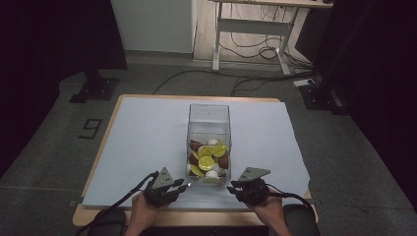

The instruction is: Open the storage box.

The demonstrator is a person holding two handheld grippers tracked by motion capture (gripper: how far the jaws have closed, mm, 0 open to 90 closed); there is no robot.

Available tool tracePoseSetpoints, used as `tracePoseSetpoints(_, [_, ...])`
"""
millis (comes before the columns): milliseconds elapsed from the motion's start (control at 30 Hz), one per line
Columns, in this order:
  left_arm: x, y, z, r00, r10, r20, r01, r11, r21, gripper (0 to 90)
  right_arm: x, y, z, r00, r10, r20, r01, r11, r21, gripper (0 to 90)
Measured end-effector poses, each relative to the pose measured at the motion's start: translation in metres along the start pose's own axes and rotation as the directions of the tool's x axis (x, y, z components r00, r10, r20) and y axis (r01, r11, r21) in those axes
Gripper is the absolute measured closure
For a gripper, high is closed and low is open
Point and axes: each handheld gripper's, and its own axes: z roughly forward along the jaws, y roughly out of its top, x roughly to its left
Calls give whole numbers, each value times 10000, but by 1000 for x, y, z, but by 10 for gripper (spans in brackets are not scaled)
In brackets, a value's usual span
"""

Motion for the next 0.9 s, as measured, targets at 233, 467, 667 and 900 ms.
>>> tracePoseSetpoints(233, [17,0,-9,9989,-300,-354,298,9995,-58,710,-13,-1,-9,9992,260,309,-256,9996,-136,709])
tracePoseSetpoints(467, [36,5,-13,9964,-580,-618,567,9981,-225,693,-24,4,-13,9978,402,525,-388,9989,-257,682])
tracePoseSetpoints(667, [51,12,-11,9937,-687,-881,672,9976,-192,661,-36,9,-14,9959,478,774,-455,9985,-311,645])
tracePoseSetpoints(900, [60,19,-3,9925,-580,-1075,571,9983,-108,620,-50,15,-18,9921,779,986,-728,9959,-537,614])
